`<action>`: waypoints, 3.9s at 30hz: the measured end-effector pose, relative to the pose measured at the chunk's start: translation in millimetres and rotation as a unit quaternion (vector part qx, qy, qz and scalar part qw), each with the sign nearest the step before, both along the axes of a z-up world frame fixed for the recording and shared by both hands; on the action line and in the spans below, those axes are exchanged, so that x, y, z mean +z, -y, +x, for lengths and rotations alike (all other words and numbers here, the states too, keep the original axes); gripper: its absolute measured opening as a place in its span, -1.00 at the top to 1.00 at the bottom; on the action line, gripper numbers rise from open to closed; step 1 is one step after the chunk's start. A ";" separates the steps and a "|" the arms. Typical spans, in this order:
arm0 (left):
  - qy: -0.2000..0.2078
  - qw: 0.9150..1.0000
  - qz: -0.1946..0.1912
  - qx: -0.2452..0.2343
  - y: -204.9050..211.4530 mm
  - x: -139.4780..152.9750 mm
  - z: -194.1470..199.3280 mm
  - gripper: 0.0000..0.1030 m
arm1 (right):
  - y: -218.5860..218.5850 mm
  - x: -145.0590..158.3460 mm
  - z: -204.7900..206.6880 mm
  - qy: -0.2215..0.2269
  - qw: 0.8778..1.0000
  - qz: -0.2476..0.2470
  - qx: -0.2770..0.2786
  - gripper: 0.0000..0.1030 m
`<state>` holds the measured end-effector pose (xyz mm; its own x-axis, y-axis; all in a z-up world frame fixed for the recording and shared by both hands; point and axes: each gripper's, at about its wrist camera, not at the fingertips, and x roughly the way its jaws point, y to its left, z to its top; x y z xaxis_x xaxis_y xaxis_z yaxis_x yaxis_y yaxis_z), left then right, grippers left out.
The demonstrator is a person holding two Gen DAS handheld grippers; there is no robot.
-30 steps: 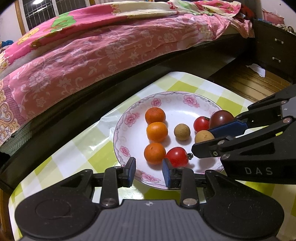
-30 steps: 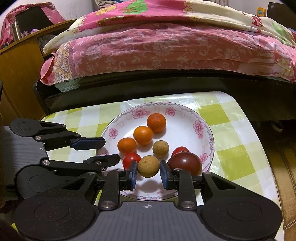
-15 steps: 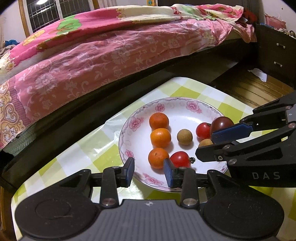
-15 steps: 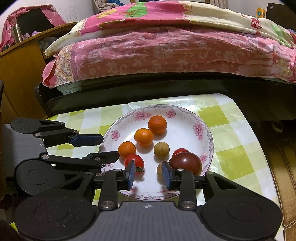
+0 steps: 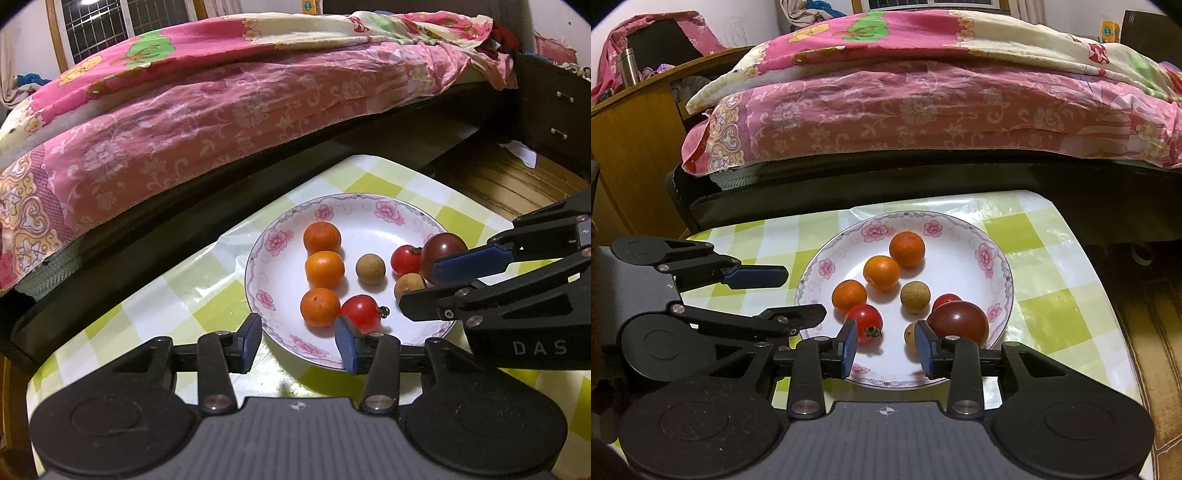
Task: Organize fruits
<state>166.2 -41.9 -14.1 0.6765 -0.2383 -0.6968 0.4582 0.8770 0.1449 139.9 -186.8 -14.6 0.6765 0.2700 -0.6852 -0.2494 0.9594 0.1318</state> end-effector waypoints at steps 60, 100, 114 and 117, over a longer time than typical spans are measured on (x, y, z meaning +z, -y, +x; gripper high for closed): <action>-0.025 0.997 -0.033 0.071 -16.1 4.7 -3.7 -0.73 | 1.4 7.3 -12.8 0.026 0.999 -0.014 -0.035 0.20; -0.012 0.993 -0.057 0.099 -23.3 24.7 -59.6 -1.00 | -1.9 14.2 -69.2 0.024 0.998 -0.008 -0.062 0.09; -0.010 0.991 -0.067 0.118 -24.9 26.9 -96.1 -1.00 | -7.0 19.9 -101.8 0.023 0.997 -0.008 -0.071 0.09; -0.012 0.991 -0.067 0.119 -23.8 26.5 -101.9 -1.00 | -7.1 18.9 -108.5 0.018 0.997 -0.005 -0.076 0.09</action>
